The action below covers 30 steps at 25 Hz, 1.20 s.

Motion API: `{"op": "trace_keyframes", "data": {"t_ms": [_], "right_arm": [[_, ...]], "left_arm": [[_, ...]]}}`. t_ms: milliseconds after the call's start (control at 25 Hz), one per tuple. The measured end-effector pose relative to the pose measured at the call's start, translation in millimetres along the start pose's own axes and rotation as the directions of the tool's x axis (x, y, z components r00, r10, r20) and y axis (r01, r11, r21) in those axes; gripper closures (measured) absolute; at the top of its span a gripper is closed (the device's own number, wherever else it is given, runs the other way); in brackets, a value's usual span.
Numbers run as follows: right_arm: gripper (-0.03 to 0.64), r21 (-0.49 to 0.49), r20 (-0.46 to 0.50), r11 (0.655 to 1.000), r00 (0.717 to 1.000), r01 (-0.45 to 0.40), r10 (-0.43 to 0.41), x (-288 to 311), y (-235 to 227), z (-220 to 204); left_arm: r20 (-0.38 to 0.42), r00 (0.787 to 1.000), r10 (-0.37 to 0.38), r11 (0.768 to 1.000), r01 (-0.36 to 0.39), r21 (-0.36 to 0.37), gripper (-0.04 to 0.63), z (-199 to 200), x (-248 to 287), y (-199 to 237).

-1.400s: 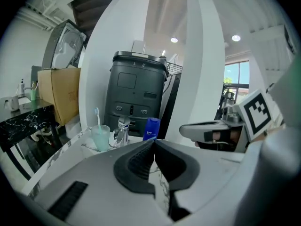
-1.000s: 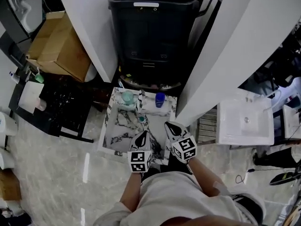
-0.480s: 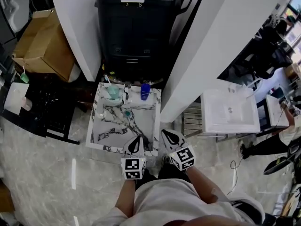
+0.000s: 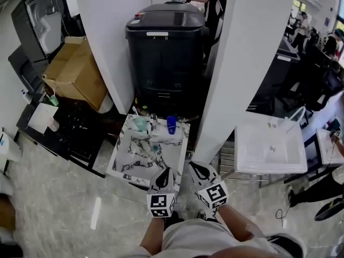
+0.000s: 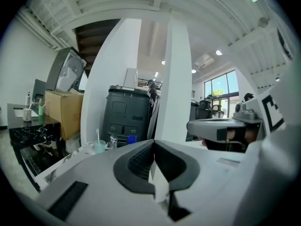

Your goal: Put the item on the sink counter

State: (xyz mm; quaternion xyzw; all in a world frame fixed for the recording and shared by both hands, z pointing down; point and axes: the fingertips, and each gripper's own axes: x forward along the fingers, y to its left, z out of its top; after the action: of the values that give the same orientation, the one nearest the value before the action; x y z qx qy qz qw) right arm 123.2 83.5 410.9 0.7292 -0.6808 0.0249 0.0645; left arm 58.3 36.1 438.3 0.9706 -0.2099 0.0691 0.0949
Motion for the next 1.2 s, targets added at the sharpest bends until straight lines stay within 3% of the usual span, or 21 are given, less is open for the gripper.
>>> {"op": "trace_keyframes", "data": {"t_ms": [200, 480, 760, 1200], "right_arm": [[0.612, -0.029, 0.081, 0.998, 0.995, -0.048, 0.050, -26, 5, 22], [0.612, -0.036, 0.104, 0.995, 0.989, -0.097, 0.101, -58, 2, 26], [0.612, -0.047, 0.140, 0.988, 0.978, -0.148, 0.153, -67, 7, 35], [0.612, -0.031, 0.153, 0.992, 0.980, -0.126, 0.129, -74, -5, 37]], "left_arm": [[0.034, 0.995, 0.092, 0.996, -0.092, 0.003, 0.585, 5, -23, -19], [0.087, 0.977, 0.192, 0.981, -0.193, 0.001, 0.586, 15, -48, -46], [0.095, 0.976, 0.195, 0.979, -0.199, 0.039, 0.586, 25, -50, -60], [0.071, 0.977, 0.202, 0.977, -0.206, 0.053, 0.586, 21, -48, -63]]}}
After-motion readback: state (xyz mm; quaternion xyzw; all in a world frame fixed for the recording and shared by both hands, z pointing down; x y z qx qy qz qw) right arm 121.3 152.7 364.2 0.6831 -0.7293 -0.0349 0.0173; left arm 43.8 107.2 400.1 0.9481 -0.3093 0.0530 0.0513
